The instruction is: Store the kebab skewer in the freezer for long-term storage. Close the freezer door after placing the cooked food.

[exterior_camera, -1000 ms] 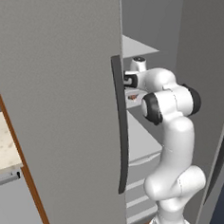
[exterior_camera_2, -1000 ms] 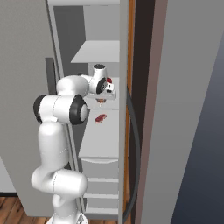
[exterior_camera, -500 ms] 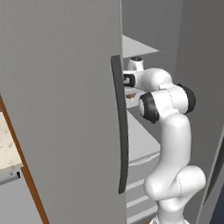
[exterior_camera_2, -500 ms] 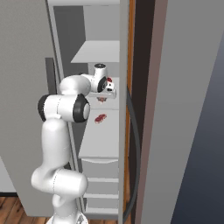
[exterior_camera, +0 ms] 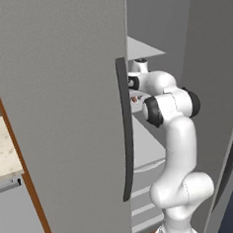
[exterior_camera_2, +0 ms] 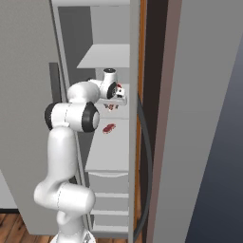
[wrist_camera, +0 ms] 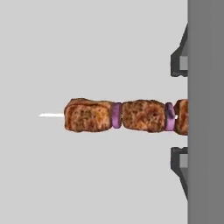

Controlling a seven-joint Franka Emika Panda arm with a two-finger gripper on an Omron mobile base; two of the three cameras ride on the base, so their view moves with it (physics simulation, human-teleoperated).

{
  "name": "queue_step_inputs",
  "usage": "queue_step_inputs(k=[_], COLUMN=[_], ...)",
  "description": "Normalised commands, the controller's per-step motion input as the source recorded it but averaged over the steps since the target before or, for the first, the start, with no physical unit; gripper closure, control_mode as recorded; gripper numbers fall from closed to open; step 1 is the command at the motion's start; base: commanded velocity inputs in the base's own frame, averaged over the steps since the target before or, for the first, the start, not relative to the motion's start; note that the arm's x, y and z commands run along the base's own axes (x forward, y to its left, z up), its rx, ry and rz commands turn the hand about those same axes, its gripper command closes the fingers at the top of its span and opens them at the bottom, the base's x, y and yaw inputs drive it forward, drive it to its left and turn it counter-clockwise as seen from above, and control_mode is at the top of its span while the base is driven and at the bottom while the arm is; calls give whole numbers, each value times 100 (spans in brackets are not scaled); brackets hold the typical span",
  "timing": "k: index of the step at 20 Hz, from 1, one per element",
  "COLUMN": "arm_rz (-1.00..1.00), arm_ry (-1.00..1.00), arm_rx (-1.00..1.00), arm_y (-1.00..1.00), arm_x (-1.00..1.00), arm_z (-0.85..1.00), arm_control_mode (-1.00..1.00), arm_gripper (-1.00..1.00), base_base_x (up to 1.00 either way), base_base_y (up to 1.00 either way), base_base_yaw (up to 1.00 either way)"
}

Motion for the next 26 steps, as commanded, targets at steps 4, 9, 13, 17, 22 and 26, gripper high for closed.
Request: queue_step_inputs(k=[4,9,13,17,22,26], arm_rz=[0,0,0,0,0,0], arm_ry=[0,-3,-22,-30,-28,-5], arm_rx=[0,0,0,0,0,0], arm_y=[0,0,0,0,0,0], arm_x=[5,0,-3,0,0,0], arm_z=[-1,0,0,-10,-13,-3], arm_control_mode=[-100,-100,-100,-100,-100,-100], arm_gripper=[-100,-100,-100,-100,-100,-100], base_base_x=[0,0,0,0,0,0], base_base_y=[0,0,0,0,0,0], base_base_yaw=[0,0,0,0,0,0])
